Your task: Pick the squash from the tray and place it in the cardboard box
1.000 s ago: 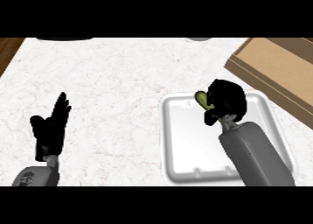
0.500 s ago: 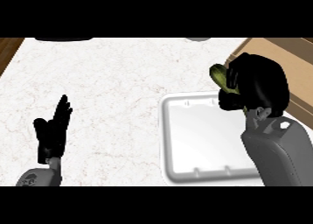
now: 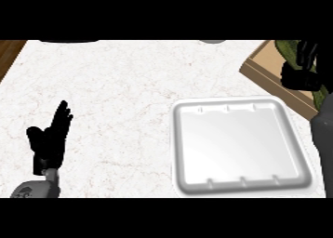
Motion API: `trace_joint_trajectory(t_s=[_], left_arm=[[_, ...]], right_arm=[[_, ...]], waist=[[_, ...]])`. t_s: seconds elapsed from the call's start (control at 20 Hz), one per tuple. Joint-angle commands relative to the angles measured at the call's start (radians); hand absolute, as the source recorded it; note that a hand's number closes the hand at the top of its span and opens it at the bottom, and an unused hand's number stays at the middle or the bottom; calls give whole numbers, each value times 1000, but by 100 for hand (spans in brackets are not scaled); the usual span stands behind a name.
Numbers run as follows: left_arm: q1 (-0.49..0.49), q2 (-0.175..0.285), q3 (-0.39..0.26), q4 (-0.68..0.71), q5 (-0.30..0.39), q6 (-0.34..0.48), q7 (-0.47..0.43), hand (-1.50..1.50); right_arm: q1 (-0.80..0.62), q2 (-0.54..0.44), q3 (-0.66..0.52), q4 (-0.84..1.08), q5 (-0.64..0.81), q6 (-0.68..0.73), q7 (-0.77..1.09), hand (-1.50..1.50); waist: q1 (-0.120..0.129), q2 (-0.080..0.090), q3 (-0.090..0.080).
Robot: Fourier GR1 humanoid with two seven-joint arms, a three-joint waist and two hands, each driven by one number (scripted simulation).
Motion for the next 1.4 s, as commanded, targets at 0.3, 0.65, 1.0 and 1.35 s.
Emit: trace_joint_trajectory(t_s=[0.3, 0.65, 1.0, 1.35], left_arm=[[-59, -18, 23, 84, -11, -18, -38, 0], [-49, -31, 11, 33, -26, 0, 6, 0], [-93, -35, 12, 69, -31, -11, -9, 0], [-79, -69, -21, 44, -48, 1, 1, 0]], right_arm=[[-52, -138, -193, 314, -49, -195, -276, 150], [-149, -233, -301, 722, -89, -372, -525, 150], [-211, -275, -293, 1097, 21, -591, -653, 150], [-263, -330, -469, 1344, -142, -596, -789, -150]], waist=[[2, 3, 0], [16, 7, 1], [40, 21, 2], [46, 24, 4]])
